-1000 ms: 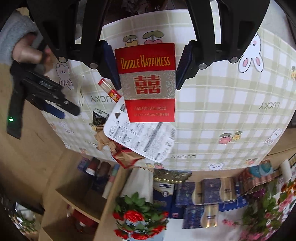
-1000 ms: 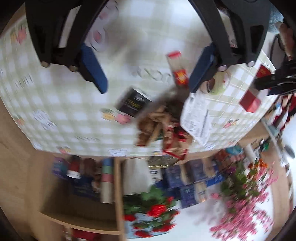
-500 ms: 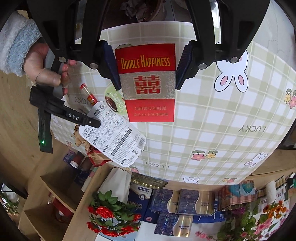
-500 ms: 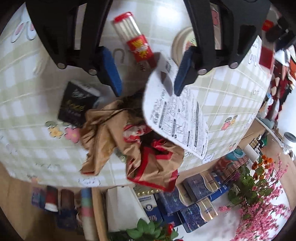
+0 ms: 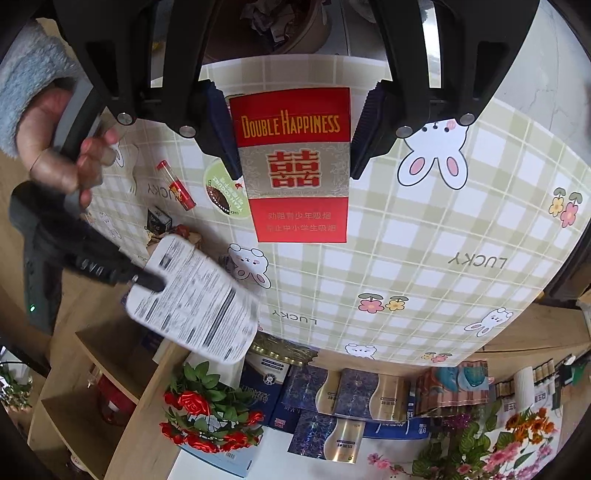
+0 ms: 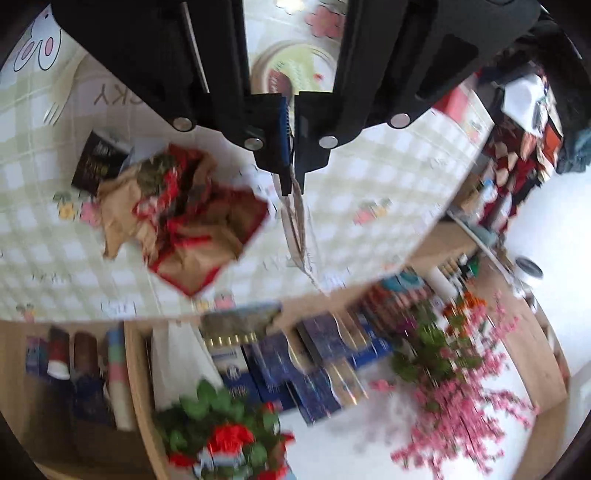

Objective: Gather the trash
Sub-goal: 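Carry the white paper with the right tool down into the brown bin and release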

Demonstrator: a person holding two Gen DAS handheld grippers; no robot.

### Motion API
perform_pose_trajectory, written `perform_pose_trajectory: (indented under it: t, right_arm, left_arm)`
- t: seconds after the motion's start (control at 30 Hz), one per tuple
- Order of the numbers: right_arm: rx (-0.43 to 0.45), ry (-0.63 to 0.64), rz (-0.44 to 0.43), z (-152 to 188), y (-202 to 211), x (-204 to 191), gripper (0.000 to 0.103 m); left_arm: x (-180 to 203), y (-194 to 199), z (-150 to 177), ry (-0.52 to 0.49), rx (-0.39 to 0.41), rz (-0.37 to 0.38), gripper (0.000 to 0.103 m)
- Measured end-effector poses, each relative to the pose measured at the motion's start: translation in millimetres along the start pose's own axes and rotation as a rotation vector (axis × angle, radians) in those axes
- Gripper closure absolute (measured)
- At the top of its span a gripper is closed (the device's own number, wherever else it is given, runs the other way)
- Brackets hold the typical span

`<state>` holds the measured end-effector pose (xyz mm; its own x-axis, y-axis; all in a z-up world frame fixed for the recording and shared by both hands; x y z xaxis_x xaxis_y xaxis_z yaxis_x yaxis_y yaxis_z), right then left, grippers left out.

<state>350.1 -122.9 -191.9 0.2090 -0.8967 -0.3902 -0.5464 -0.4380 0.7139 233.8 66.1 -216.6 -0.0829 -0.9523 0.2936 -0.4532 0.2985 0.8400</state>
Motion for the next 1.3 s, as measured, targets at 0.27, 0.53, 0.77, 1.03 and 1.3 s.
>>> perform_pose_trajectory:
  t: [0.27,0.53,0.77,1.03,1.3]
  right_arm:
    - [0.118,0.006,-0.031,2,71,-8,0.097]
    - [0.152,-0.018,0.024,50,137,9,0.097]
    - [0.102,0.0,0.05,140,184,30,0.097]
    - [-0.168,0.116,0.023,257,171,31,0.097]
    - [-0.519,0.147,0.09,330,100,39,0.097]
  left_arm:
    - [4,28,12,-0.012,0.029,0.009,0.046]
    - [27,55,31,-0.055,0.047,0.031,0.046]
    - [54,77,57,-0.117,0.065,0.055,0.046]
    - [70,79,89,-0.155,0.045,0.057,0.046]
    - [76,75,109,-0.152,0.023,0.069,0.046]
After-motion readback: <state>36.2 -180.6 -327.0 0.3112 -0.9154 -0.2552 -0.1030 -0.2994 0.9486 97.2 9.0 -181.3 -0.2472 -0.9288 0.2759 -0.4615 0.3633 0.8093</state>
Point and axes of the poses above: each gripper's, at about its wrist camera, not at the fingertips, and y roughly against the way its jaws point, x to its right, z to its underside, the point moved 7 cm from there along -y, roughly the way its jaws point, and after that the axes turned 12 degrees about -x, right-handed, at the moved point
